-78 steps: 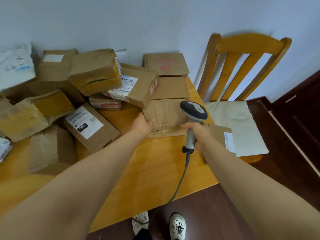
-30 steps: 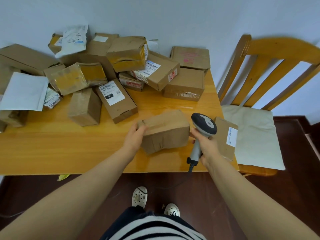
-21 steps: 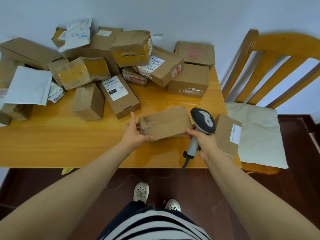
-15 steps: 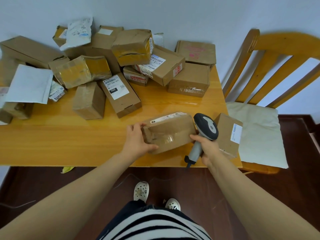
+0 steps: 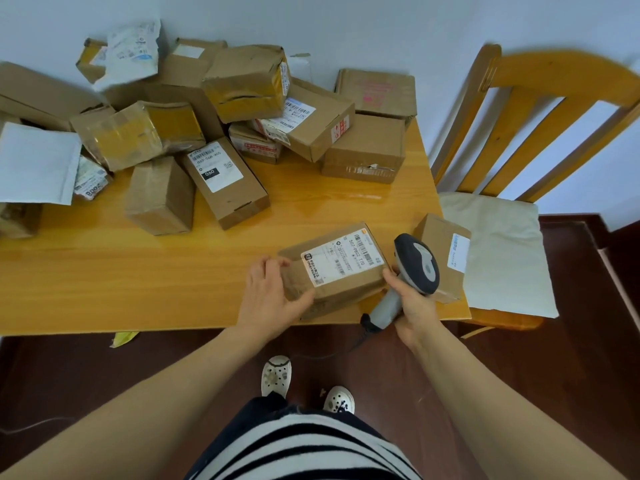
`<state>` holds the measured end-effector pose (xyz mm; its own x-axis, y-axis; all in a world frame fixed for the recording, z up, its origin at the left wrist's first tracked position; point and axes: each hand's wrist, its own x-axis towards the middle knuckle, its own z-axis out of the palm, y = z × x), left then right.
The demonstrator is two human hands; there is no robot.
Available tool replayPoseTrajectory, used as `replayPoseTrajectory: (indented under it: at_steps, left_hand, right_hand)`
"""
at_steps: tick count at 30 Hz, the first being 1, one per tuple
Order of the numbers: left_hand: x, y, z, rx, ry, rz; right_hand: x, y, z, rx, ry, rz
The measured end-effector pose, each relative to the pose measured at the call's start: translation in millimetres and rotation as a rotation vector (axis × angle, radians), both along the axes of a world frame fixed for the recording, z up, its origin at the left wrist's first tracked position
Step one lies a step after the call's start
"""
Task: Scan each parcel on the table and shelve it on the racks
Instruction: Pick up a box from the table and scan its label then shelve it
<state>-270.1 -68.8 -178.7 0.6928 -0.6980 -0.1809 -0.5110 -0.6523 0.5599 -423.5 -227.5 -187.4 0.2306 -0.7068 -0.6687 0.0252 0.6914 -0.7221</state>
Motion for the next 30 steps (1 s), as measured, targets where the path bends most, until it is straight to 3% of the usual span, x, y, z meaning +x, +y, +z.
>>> replayPoseTrajectory:
  at_steps: [3,8,11,14,21,25,30]
  left_hand:
    - [16,-17,10,-0.012,-0.028,0.006]
    - [31,-37,8,0.225,0.088,-0.075]
    - [24,-29,8,0.311,0.082,-0.002]
    - [17,-19,2,0.334,0.197,0.019]
    - [26,-33,-14,0.193,0.606,0.320]
    - [17,-35,-17,-0.076,0.948,0.391]
    - [41,-33,24,-0.296,1.021,0.381]
  right_hand:
    - [-2,7,-2,-0.023,0.058,-0.029]
    - [19,9,-1,0.122,0.029,0.046]
    - [40,-3,6,0.078,0.002,0.125]
    - [52,-11,12,0.035,0.005,0.227]
    - [41,1,11,-0.012,0.146,0.373]
    - [46,7,19,-0.002,0.118,0.366]
    - [67,0,49,-0.072,0.025,0.397]
